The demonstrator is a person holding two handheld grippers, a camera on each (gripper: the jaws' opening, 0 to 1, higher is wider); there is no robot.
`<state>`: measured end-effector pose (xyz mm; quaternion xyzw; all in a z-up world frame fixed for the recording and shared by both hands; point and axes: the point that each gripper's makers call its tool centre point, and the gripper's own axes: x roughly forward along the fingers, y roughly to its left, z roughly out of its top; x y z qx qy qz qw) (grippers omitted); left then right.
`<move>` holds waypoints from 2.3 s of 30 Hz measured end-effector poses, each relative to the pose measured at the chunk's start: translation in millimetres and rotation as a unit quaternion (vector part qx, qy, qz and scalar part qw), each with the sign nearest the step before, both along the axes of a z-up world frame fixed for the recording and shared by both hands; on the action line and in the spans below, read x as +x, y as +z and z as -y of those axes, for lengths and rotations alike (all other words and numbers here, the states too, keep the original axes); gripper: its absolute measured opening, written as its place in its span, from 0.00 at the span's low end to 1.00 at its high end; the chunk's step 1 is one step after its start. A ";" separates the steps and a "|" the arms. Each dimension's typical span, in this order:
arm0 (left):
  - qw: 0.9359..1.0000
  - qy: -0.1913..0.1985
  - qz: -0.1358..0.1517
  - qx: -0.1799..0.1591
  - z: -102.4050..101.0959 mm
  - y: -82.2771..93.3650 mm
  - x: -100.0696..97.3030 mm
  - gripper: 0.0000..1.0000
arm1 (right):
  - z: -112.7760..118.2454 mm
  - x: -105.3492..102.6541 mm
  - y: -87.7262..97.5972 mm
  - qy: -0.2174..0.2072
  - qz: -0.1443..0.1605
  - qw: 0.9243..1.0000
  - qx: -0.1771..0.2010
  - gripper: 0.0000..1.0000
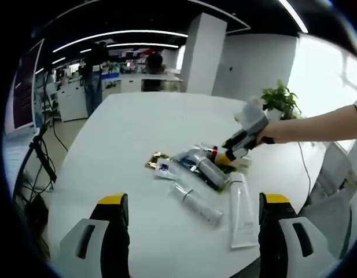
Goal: Arrange the skincare products in the storage area until every visible bottle or jar stands upright without overlapping.
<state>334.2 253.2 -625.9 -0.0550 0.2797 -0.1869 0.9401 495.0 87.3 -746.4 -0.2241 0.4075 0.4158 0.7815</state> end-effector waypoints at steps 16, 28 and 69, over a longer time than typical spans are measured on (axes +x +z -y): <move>1.000 -0.008 0.012 -0.012 14.6 15.2 -5.7 0.90 | 31.9 -28.9 19.8 -0.044 0.034 0.997 0.057 0.29; 0.998 -0.024 0.030 -0.039 38.0 32.9 -6.4 0.89 | 52.1 -61.7 71.3 -0.086 0.089 0.985 0.124 0.29; 0.968 -0.194 0.111 -0.116 202.6 121.5 -15.5 0.66 | 38.8 -173.7 174.5 -0.119 0.215 0.942 0.227 0.28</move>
